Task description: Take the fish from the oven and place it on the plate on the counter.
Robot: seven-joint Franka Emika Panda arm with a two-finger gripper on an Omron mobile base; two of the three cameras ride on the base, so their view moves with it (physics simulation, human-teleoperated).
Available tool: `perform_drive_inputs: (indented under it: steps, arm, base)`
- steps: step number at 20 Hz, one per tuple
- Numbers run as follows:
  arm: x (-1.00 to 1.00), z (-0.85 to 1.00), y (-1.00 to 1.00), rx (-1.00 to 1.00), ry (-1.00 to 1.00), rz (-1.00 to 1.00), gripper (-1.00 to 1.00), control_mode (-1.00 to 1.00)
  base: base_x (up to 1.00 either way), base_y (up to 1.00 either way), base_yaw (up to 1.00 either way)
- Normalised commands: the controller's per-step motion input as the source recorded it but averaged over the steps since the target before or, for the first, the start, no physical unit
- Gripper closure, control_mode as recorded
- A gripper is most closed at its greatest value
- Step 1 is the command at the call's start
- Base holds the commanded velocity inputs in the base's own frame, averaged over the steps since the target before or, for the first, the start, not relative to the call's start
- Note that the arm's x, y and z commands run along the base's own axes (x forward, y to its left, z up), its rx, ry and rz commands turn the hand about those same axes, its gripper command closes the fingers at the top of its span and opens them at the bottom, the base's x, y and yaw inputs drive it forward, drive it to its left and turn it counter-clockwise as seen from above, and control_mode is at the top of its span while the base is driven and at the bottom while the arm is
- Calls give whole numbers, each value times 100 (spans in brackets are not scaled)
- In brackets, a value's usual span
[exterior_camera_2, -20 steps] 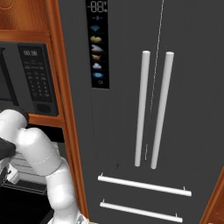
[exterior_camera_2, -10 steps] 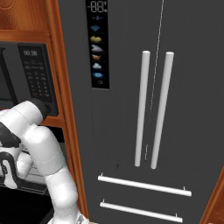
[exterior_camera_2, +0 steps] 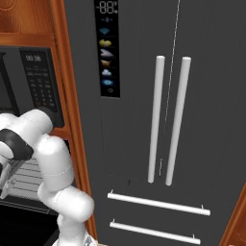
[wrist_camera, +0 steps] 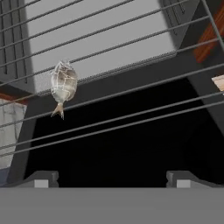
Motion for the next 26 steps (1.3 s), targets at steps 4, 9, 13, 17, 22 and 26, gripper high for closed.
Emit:
perform_drive_inputs:
  steps: [4,9,13,17,22,26]
  arm:
    - [21,36,6,-10,10,0,-100,-100]
    - [20,3,0,-1,6,0,-100,-100]
    - [9,-12,-1,0,0,0,-100,-100]
    - [11,-25,0,0,-7,0,-100,-100]
    - [27,-14,13,0,2,0,-100,-100]
    - [11,-4,27,0,4,0,-100,-100]
  base:
    - [0,0,0]
    - [0,0,0]
    - [0,0,0]
    - [0,0,0]
    - [0,0,0]
    - [0,0,0]
